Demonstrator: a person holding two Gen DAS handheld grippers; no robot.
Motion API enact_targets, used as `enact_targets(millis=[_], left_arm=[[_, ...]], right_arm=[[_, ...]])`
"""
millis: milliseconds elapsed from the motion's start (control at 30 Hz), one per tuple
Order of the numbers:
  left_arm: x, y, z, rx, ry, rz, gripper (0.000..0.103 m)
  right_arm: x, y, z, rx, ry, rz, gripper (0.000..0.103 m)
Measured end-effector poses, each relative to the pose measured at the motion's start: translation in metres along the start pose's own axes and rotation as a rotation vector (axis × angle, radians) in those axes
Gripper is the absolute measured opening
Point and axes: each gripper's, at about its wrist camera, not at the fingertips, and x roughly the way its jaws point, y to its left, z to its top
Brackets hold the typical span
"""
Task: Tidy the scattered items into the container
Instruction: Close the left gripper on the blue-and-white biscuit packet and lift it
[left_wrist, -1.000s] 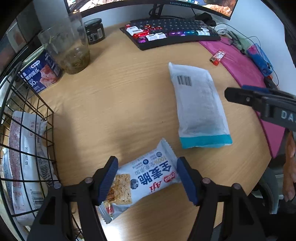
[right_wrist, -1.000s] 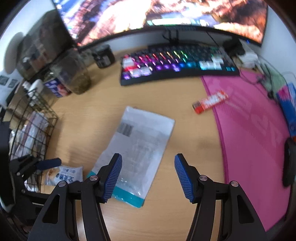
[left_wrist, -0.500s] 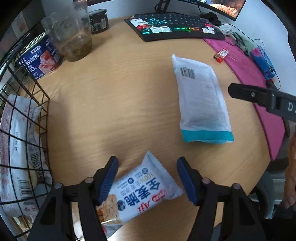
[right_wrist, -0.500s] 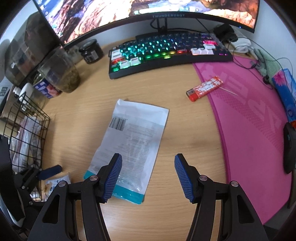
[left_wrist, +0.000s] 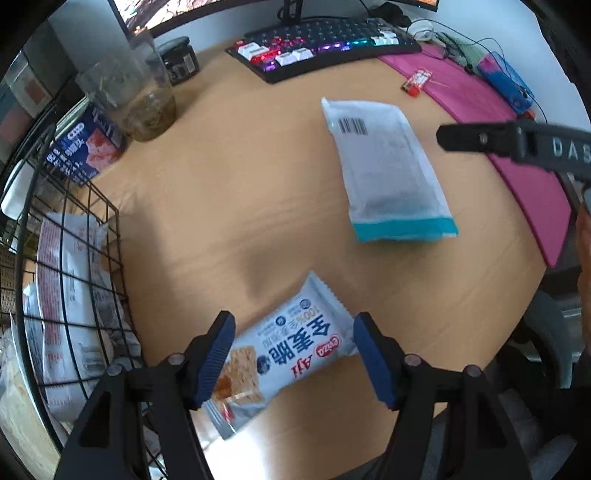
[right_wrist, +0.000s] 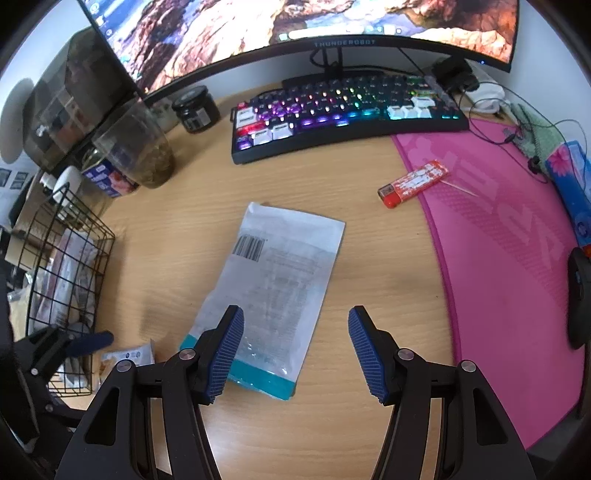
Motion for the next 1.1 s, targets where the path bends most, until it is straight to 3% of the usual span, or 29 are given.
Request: enact_targets(millis=[233,533,800,1033,1100], left_arm=[[-0.016,-0.009,-0.011,0.062,-0.014,-0.050,0.072],[-0.001,-0.010,-0.014,0.133,0.033,-0.009,0.073],[0.007,-0.001,-0.007,0.039,0.049,0.032,0.073],[0.015,0.002,-0.010,-0.066,0.039,-0.018,0.072],[0.013,0.002,-0.011,-0.080,0.023,-0.015,0.066]], right_arm=[[-0.002,0.005,-0.001,-0.009,-0.005,0.017,0.060],[-0.006,0.008,-0.005,-0.012,-0.008,0.025,0.060],[-0.005,0.011,-0.004,-0.020,-0.006,0.027,0.060],[-0.003,0.006,-0.003,-0.013,-0.007,0.022,0.060],[-0.003,0.004,-0.003,-0.011,-0.007,0.018,0.060]])
